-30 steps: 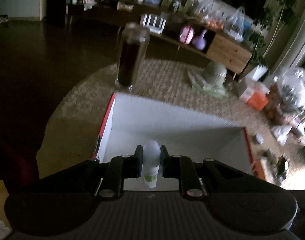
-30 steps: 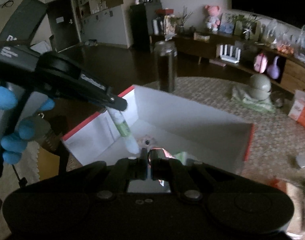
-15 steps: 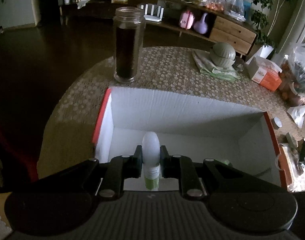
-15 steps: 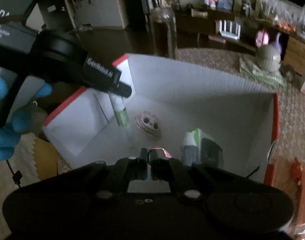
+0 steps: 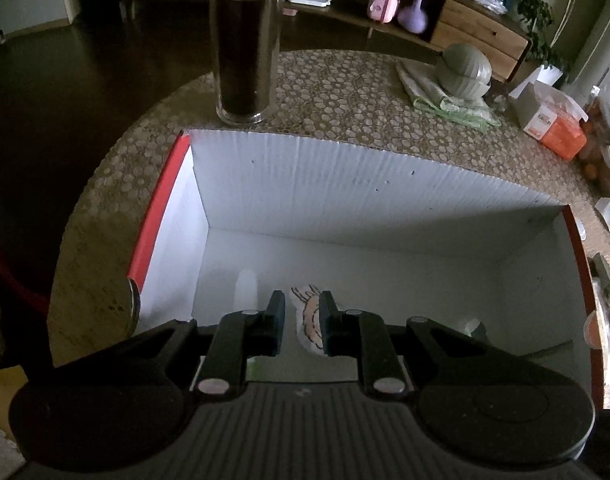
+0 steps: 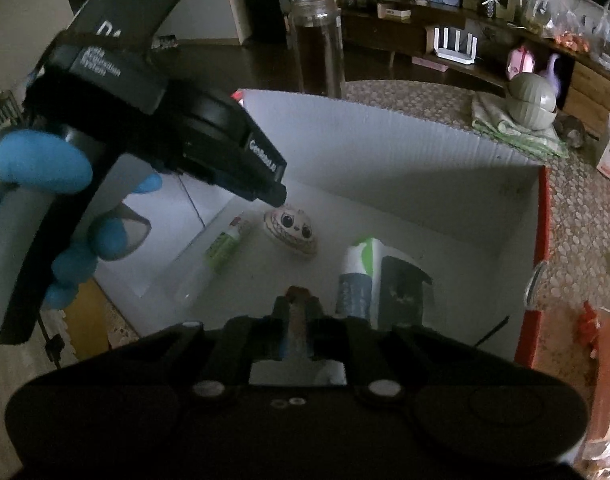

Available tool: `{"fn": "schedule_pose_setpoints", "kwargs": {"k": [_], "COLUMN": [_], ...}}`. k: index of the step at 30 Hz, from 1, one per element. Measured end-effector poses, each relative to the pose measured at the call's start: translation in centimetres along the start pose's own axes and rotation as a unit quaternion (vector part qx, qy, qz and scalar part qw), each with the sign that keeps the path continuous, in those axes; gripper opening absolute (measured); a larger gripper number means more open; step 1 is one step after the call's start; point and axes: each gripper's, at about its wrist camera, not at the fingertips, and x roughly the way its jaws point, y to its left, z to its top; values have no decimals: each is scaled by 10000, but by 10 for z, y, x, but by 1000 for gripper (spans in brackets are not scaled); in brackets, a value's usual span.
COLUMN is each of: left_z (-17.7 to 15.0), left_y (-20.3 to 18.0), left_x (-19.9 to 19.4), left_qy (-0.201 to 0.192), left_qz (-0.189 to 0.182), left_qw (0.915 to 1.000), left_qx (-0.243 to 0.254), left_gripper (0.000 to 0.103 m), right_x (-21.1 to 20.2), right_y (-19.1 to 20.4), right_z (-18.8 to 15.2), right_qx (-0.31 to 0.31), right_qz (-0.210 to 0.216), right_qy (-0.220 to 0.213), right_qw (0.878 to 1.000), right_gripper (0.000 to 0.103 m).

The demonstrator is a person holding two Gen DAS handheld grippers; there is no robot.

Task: Organize objects
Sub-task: 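Carry the tube and pink item into the shoebox and release both, then withdraw both tools from the box toward the bread and snack bag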

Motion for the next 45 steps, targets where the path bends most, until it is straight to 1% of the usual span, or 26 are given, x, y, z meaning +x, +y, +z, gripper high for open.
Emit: {"fn": "schedule_pose_setpoints", "kwargs": {"k": [2,6,9,14,17,21,23,24,26,27,28,33,36,40,42,44,45], "left_z": [0,-1,-4,-14,-21,-34,-41,-45,-51,-56,-60,-78,-89,-104,-111,-118,-121], "left_y": [0,3,5,-1,-4,-12,-15,-18,-21,-23,-26,-36,-43,-57,-64,-72,-76], "left_x": [-1,-6,-15,-37,-52,-75,-84,-89,-95,-98,-102,-114,-119,-126,-128,-131,-132], "left_qy": [-20,-3,-115,-318,-468,-741,-822,-856,-896,-942,-1013,-1098,-1119,-1195,-1253,-1274,-1285], "left_qz": [10,-99,-238,-332,-426,-444,-485,-516,-553,-558,-559,-580,-640,-618,-577,-594,-643], "left_qw": [10000,9999,9994,9989,9980,9962,9954,9950,9944,9939,9932,9922,9916,9908,9902,9896,9892], "left_qx": [-16,-139,-215,-135,-79,45,65,68,94,95,87,121,104,158,238,306,297], "left_gripper": [17,17,17,17,17,19,25,30,49,68,72,72,72,72,72,74,77], "right_x": [-3,-10,-22,-45,-58,-73,-83,-89,-98,-104,-109,-129,-141,-155,-163,-171,-174], "right_y": [-1,-3,-3,-3,-6,-10,-12,-12,-14,-15,-16,-22,-27,-35,-39,-44,-46], "right_z": [-1,-2,-5,-9,-11,-18,-23,-26,-30,-33,-36,-50,-61,-74,-81,-87,-90], "right_qx": [25,91,52,-8,4,31,39,26,16,32,49,123,127,104,137,166,180], "right_qz": [36,144,156,95,56,99,135,126,107,112,129,100,73,61,75,87,70], "right_qy": [-35,-68,-172,-415,-554,-683,-747,-783,-856,-897,-944,-1102,-1186,-1312,-1382,-1435,-1459], "right_qw": [10000,9998,9997,9991,9984,9976,9971,9968,9963,9959,9954,9938,9928,9913,9903,9895,9891], "right_gripper": [15,17,19,25,26,26,27,28,31,32,34,40,47,63,66,70,71]}}
